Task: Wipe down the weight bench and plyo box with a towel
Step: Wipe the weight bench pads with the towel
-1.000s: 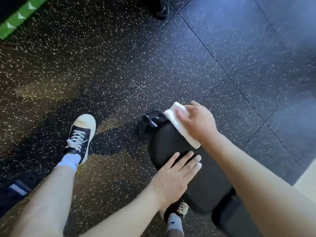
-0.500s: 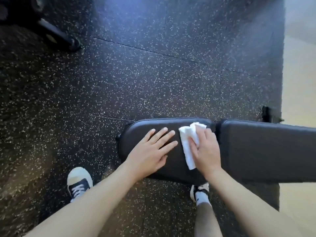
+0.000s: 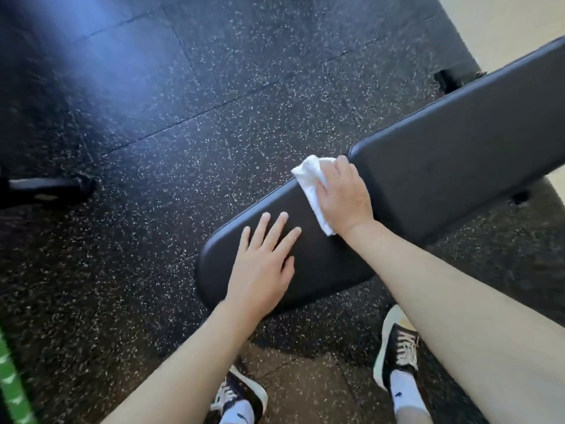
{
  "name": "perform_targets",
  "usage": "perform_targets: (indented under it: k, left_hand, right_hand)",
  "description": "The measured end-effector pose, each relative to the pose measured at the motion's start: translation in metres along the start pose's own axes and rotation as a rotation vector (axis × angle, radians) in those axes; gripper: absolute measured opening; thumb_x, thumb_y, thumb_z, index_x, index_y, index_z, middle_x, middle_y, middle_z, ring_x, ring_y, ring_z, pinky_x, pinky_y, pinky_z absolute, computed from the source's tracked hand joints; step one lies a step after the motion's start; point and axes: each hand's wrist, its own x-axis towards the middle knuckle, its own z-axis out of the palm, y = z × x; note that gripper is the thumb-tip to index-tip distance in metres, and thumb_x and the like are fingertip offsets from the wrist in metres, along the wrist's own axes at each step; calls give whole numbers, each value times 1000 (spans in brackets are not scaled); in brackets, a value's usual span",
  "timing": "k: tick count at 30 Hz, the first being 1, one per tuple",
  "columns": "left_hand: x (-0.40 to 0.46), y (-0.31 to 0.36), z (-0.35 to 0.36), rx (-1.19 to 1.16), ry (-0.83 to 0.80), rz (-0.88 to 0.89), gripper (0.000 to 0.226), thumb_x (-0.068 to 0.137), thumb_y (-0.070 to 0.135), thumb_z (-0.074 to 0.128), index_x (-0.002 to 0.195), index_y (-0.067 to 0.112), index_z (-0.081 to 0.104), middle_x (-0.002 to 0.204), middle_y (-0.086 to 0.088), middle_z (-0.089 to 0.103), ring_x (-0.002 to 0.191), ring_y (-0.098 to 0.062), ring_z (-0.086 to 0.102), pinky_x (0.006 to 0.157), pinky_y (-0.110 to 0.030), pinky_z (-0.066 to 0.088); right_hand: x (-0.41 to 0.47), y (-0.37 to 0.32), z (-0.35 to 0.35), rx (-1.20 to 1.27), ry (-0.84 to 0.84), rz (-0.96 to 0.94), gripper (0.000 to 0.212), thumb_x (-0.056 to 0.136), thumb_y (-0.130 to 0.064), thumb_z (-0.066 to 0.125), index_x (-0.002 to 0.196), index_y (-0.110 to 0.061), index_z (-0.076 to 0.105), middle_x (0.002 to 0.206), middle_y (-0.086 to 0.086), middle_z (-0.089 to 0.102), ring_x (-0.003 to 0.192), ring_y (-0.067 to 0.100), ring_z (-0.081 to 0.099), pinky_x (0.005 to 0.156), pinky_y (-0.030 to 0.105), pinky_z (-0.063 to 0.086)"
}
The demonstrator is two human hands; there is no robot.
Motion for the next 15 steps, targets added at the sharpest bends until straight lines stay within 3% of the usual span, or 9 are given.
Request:
perform_targets:
  k: [4,7,10,15]
  left_hand:
    - [22,3,-1,6,28,-38,57,103,37,48,160,31,42,174,4,26,163,-29,16,129,-57,19]
    - [17,14,5,-31,41,-89,60,101,43,49,160,34,41,175,7,22,164,-27,11,129,-59,15]
    - [20,22,10,13,25,-126,68,100,55,45,165,42,28,177,9,10,165,-25,-1,131,-60,6]
    - [25,25,15,69,-8,-126,73,100,62,43,166,47,16,178,9,2,164,-25,-9,131,-58,0]
  right_hand:
    - [-31,2,-8,146,-11,131,36,94,-31,50,118,-7,61,108,13,58,90,33,56,74,43,53]
    - [-99,16,-25,128,-11,79,32,98,-22,61,125,-7,61,115,10,60,93,31,59,79,43,55]
    - [-146,37,-35,165,1,33,37,102,-28,53,129,-5,64,114,10,61,91,29,60,80,42,58]
    - [-90,37,-18,206,2,37,32,98,-26,52,122,-7,61,112,12,62,91,32,61,78,45,57]
